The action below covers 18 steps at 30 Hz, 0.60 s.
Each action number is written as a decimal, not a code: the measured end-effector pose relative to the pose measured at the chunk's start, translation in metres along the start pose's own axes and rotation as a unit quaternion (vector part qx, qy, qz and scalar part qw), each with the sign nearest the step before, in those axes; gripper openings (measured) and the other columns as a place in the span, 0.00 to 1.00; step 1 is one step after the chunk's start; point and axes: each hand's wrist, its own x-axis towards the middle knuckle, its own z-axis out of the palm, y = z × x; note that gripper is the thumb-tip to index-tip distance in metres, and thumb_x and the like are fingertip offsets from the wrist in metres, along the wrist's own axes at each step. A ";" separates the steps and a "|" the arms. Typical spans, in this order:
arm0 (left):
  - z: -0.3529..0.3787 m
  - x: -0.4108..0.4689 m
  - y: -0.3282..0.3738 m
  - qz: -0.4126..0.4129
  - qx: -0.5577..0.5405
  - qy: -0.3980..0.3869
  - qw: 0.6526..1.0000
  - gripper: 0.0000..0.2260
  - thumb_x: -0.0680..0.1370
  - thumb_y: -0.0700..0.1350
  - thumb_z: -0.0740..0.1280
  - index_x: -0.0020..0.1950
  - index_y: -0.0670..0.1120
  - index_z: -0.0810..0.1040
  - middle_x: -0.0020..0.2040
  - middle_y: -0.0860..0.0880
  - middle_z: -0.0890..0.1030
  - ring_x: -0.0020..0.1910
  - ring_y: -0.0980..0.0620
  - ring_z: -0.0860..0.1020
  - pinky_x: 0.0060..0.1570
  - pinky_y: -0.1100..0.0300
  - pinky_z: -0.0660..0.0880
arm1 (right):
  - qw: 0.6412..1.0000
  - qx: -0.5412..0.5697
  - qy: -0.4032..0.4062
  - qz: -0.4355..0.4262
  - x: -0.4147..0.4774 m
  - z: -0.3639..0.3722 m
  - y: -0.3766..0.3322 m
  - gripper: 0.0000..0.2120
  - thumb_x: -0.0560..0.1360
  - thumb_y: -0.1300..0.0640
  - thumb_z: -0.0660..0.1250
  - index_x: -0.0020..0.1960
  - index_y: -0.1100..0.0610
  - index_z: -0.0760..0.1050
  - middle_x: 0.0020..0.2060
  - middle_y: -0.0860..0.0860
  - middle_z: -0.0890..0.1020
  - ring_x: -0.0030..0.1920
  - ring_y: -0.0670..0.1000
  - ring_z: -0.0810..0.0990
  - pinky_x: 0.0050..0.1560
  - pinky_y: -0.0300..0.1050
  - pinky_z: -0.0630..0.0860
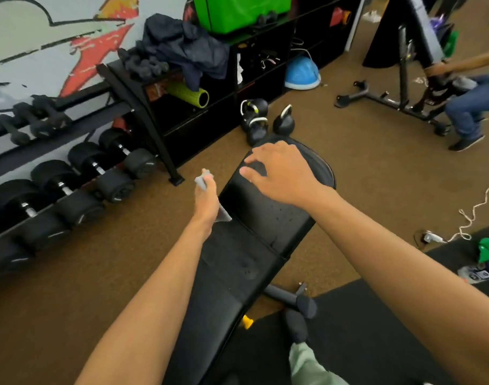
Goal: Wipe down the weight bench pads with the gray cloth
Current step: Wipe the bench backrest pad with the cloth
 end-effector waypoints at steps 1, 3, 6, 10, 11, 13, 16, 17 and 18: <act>0.014 0.010 0.006 -0.014 0.030 -0.011 0.999 0.33 0.84 0.68 0.44 0.83 0.51 0.61 0.78 0.50 0.66 0.79 0.46 0.64 0.77 0.46 0.59 | 1.000 -0.019 -0.002 0.003 0.011 -0.003 0.016 0.21 0.81 0.38 0.61 0.65 0.50 0.80 0.64 0.49 0.81 0.62 0.57 0.76 0.63 0.55 0.69; 0.045 0.027 0.014 -0.039 0.095 -0.003 0.995 0.39 0.80 0.74 0.42 0.81 0.53 0.65 0.77 0.49 0.68 0.78 0.43 0.65 0.78 0.43 0.59 | 0.999 -0.029 -0.014 0.012 0.033 -0.011 0.054 0.23 0.82 0.40 0.60 0.69 0.52 0.77 0.68 0.51 0.78 0.66 0.58 0.75 0.65 0.55 0.68; 0.077 0.044 0.027 -0.056 0.138 0.076 0.986 0.39 0.81 0.72 0.39 0.81 0.53 0.66 0.81 0.43 0.66 0.81 0.38 0.60 0.79 0.41 0.52 | 0.998 0.005 -0.049 0.037 0.054 -0.019 0.102 0.24 0.83 0.42 0.58 0.72 0.55 0.74 0.67 0.53 0.78 0.66 0.58 0.75 0.64 0.54 0.71; 0.098 0.070 0.051 -0.082 0.143 0.126 0.978 0.41 0.79 0.74 0.39 0.76 0.52 0.74 0.77 0.42 0.73 0.76 0.38 0.69 0.77 0.40 0.60 | 0.983 0.132 -0.110 0.064 0.066 -0.019 0.148 0.21 0.84 0.43 0.55 0.44 0.54 0.79 0.39 0.50 0.82 0.42 0.52 0.80 0.45 0.53 0.75; 0.103 0.077 0.062 -0.083 0.157 0.123 0.976 0.40 0.79 0.73 0.40 0.75 0.51 0.75 0.76 0.42 0.74 0.75 0.39 0.70 0.77 0.40 0.61 | 0.978 0.162 -0.117 0.065 0.068 -0.020 0.157 0.23 0.85 0.44 0.55 0.40 0.55 0.77 0.34 0.50 0.80 0.38 0.52 0.79 0.43 0.53 0.75; 0.117 0.089 0.083 -0.075 0.186 0.113 0.973 0.38 0.80 0.72 0.43 0.75 0.50 0.75 0.76 0.42 0.73 0.75 0.40 0.70 0.76 0.42 0.62 | 0.963 0.224 -0.126 0.077 0.070 -0.024 0.173 0.24 0.85 0.44 0.55 0.44 0.55 0.82 0.35 0.48 0.83 0.39 0.49 0.81 0.48 0.50 0.76; 0.139 0.095 0.117 -0.011 0.274 0.065 0.960 0.37 0.77 0.72 0.42 0.63 0.58 0.85 0.71 0.48 0.79 0.68 0.43 0.75 0.71 0.44 0.65 | 0.959 0.257 -0.090 0.082 0.073 -0.029 0.189 0.26 0.85 0.43 0.54 0.50 0.58 0.84 0.39 0.50 0.85 0.44 0.50 0.82 0.52 0.49 0.76; 0.148 0.095 0.125 0.026 0.308 0.037 0.950 0.35 0.77 0.70 0.42 0.53 0.61 0.87 0.63 0.54 0.83 0.62 0.47 0.77 0.68 0.45 0.66 | 0.962 0.251 -0.070 0.078 0.076 -0.029 0.195 0.26 0.85 0.42 0.53 0.50 0.59 0.83 0.39 0.52 0.84 0.44 0.52 0.82 0.52 0.53 0.77; 0.157 0.092 0.133 0.065 0.348 0.006 0.935 0.32 0.79 0.66 0.43 0.47 0.61 0.88 0.56 0.58 0.85 0.58 0.50 0.78 0.65 0.47 0.67 | 0.965 0.245 -0.052 0.078 0.078 -0.029 0.201 0.27 0.85 0.41 0.53 0.51 0.59 0.82 0.39 0.53 0.84 0.44 0.53 0.81 0.52 0.55 0.77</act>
